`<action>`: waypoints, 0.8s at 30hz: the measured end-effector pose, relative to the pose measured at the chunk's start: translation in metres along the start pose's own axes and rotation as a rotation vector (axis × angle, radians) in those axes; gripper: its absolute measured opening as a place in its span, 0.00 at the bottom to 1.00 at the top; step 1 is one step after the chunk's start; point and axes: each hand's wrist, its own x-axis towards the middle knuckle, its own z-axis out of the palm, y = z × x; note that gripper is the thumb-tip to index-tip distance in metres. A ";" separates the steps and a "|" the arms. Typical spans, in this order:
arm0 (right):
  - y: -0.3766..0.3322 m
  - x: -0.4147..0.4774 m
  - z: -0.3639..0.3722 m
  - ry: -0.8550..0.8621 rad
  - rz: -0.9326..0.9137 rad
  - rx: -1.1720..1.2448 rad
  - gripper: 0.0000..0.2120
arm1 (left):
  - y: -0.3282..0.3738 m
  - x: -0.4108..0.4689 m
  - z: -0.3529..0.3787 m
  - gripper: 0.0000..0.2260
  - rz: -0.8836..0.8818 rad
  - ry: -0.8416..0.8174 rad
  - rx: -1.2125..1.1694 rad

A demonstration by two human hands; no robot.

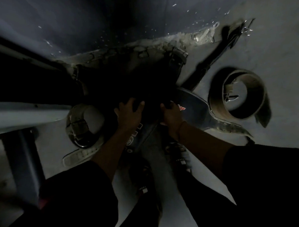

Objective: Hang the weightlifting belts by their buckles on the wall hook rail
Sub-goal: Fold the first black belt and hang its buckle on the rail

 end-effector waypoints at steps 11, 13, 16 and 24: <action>-0.104 -0.219 -0.041 0.047 -0.181 0.120 0.17 | 0.106 -0.194 -0.123 0.15 0.170 0.041 -0.275; -0.128 -0.268 -0.052 0.041 -0.219 0.176 0.15 | 0.125 -0.236 -0.148 0.15 0.195 0.045 -0.333; -0.165 -0.346 -0.065 0.002 -0.305 0.223 0.09 | 0.163 -0.300 -0.187 0.19 0.257 0.045 -0.402; -0.273 -0.525 -0.114 -0.139 -0.601 0.187 0.04 | 0.271 -0.442 -0.280 0.23 0.443 0.210 -0.611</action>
